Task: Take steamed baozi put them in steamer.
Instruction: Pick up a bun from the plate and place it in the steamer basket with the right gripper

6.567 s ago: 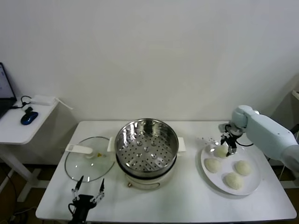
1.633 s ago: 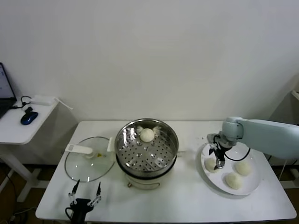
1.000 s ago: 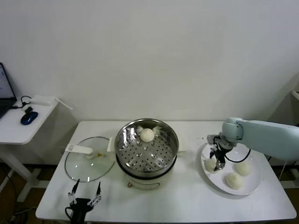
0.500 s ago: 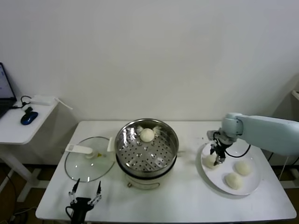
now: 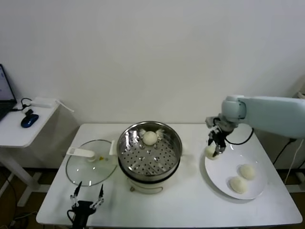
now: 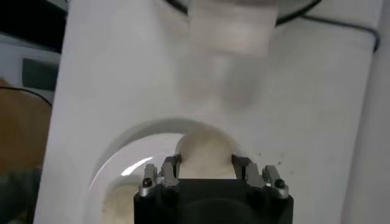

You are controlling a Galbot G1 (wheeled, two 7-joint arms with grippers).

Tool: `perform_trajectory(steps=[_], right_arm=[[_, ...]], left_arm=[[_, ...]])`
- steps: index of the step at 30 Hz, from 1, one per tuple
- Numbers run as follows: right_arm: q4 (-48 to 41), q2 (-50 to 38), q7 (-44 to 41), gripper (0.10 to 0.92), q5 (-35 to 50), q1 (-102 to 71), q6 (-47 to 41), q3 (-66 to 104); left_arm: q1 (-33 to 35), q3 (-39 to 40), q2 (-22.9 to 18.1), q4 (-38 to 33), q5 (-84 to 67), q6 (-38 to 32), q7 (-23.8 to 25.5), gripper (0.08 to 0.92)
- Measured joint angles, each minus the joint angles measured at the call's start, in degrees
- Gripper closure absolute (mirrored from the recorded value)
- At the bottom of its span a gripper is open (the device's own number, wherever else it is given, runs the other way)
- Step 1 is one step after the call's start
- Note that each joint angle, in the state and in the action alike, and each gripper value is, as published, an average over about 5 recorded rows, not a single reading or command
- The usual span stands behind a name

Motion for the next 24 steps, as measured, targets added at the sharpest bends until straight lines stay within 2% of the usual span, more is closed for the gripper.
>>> perform_trajectory(steps=[13, 24], right_arm=[[1.26, 12.16, -1.79, 0.431, 15.06, 11.98, -2.54, 1.31], [-3.84, 24.97, 1.5, 0.431, 19.95, 8.04, -7.67, 7.87]], left_arm=[[0.12, 0.88, 0.72, -0.89, 0.0, 0.6, 0.22, 0.177], [0.65, 1.01, 1.26, -1.61, 0.09, 1.09, 1.14, 0.177]])
